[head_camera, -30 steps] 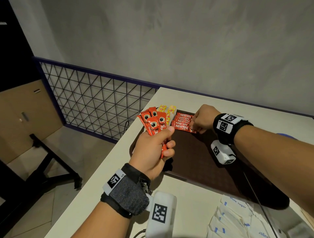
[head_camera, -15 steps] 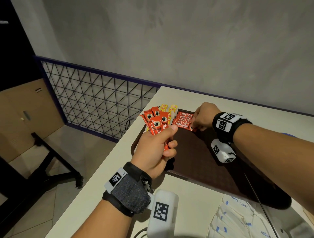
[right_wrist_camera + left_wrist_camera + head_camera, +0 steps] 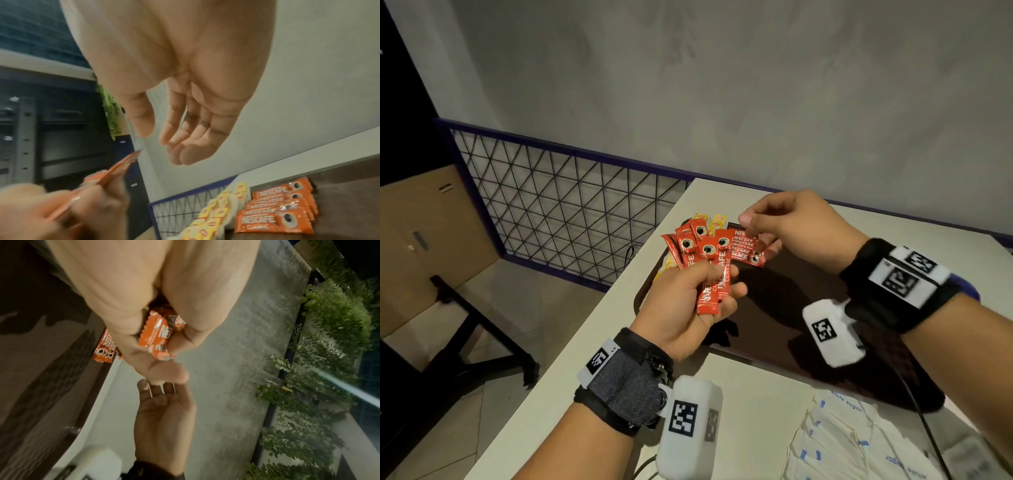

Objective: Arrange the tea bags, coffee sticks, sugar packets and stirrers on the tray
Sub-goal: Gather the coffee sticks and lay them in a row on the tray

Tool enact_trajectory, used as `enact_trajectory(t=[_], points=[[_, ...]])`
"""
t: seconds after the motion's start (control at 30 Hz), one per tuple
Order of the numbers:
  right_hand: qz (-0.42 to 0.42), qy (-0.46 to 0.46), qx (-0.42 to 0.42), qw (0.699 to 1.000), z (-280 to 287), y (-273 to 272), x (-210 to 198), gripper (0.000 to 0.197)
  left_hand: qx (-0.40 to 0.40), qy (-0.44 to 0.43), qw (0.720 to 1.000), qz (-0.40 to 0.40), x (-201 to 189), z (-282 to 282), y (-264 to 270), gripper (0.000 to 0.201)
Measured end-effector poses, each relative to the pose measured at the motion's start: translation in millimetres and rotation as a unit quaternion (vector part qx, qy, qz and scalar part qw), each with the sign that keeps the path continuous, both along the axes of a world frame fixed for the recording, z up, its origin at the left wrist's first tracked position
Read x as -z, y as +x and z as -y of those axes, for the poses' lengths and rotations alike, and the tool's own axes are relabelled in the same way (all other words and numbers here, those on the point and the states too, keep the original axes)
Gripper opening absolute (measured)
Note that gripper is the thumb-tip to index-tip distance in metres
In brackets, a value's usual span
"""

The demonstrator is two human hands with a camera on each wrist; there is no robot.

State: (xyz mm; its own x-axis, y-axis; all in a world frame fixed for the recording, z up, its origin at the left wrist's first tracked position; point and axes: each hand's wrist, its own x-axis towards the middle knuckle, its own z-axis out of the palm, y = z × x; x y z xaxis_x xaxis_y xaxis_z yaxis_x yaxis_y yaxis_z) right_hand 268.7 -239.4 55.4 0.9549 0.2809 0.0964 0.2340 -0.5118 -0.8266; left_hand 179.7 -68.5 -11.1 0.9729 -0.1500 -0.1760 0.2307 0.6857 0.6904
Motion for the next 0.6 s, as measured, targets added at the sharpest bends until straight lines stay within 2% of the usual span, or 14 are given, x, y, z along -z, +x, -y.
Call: enact_trajectory(t=[0.07,0.17,0.27,0.4,0.53,0.6], points=[[-0.005,0.039,-0.023,0.999,3,-20,-3,0.016,0.018,0.042,0.999,0.027,0,1,-2,0.021],[0.008,0.036,-0.046,0.998,10,-42,-4,0.014,0.041,0.082,0.994,0.059,0,2,-6,0.02],[-0.004,0.057,-0.038,0.998,20,-49,-4,0.011,0.026,0.113,0.991,0.065,3,5,-5,0.02],[-0.031,0.062,-0.03,0.997,31,-54,-3,0.027,-0.039,0.064,0.996,0.049,5,7,1,0.02],[-0.066,0.034,-0.031,0.997,33,-59,7,0.02,-0.07,0.029,0.996,0.049,7,5,5,0.031],[-0.074,0.028,-0.024,0.997,35,-59,9,0.02,-0.069,0.028,0.996,0.05,9,4,6,0.028]])
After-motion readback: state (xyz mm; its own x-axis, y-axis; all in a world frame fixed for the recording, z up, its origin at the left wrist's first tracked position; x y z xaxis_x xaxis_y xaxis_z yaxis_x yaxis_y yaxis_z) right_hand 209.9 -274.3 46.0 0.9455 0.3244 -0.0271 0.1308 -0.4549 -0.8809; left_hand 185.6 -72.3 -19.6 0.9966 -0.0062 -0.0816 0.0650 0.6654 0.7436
